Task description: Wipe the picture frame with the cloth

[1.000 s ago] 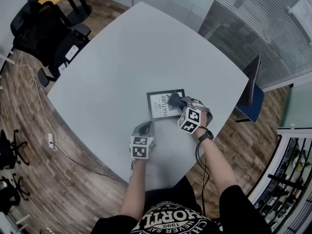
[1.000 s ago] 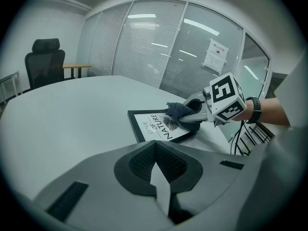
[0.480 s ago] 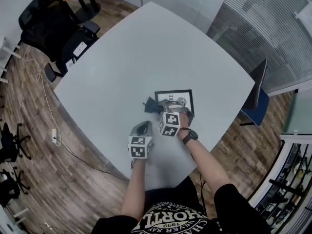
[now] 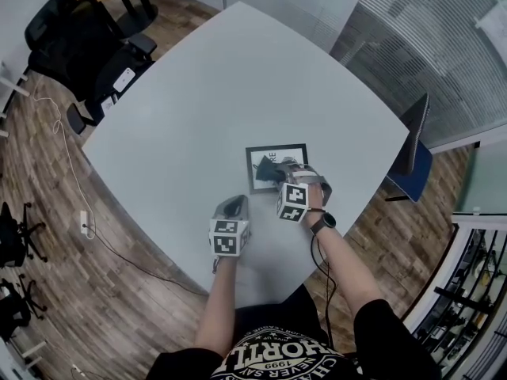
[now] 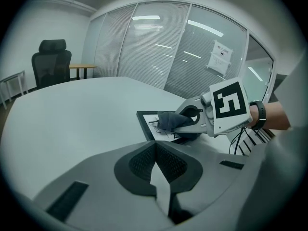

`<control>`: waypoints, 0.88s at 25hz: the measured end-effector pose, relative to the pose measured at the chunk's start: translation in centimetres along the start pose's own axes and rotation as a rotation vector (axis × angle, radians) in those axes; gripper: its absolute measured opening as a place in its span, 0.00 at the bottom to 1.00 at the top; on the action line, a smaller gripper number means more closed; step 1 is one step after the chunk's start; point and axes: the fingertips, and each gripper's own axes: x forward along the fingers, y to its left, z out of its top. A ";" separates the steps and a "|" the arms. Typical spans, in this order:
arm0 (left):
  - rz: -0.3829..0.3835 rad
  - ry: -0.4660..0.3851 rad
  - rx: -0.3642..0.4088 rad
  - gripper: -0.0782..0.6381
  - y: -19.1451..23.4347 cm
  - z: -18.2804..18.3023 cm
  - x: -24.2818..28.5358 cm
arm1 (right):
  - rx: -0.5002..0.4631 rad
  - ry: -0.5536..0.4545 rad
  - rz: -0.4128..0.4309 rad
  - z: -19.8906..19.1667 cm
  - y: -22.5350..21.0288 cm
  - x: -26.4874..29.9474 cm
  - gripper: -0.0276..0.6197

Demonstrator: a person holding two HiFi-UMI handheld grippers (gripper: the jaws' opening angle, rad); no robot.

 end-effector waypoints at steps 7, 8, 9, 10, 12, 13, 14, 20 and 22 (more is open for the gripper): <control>-0.033 0.010 0.000 0.12 -1.5 0.1 0.8 | 0.174 0.064 -0.078 -7.1 -1.9 -2.5 0.15; -0.035 0.008 0.002 0.12 -1.5 0.0 1.0 | 0.183 0.070 -0.084 -7.7 -2.0 -2.7 0.15; -0.036 0.008 0.003 0.12 -1.6 0.0 1.1 | 0.191 0.076 -0.089 -8.2 -2.0 -2.8 0.15; -0.038 0.009 0.003 0.12 -1.8 0.0 1.1 | 0.199 0.081 -0.093 -8.6 -1.9 -2.9 0.15; -0.040 0.011 0.003 0.12 -2.0 0.1 1.0 | 0.217 0.078 -0.098 -8.8 -1.9 -3.0 0.15; -0.037 0.012 0.002 0.12 -1.9 0.1 1.0 | 0.224 0.070 -0.100 -8.5 -1.9 -3.1 0.15; -0.032 0.009 0.001 0.12 -1.8 0.1 1.0 | 0.226 0.055 -0.101 -7.8 -1.9 -3.2 0.15; 0.022 -0.011 -0.024 0.12 0.5 0.2 -0.1 | 0.154 -0.108 -0.055 1.2 -1.0 -3.0 0.15; 0.056 -0.015 -0.052 0.12 1.7 0.3 -0.9 | 0.106 -0.149 -0.025 4.6 -0.2 -2.2 0.15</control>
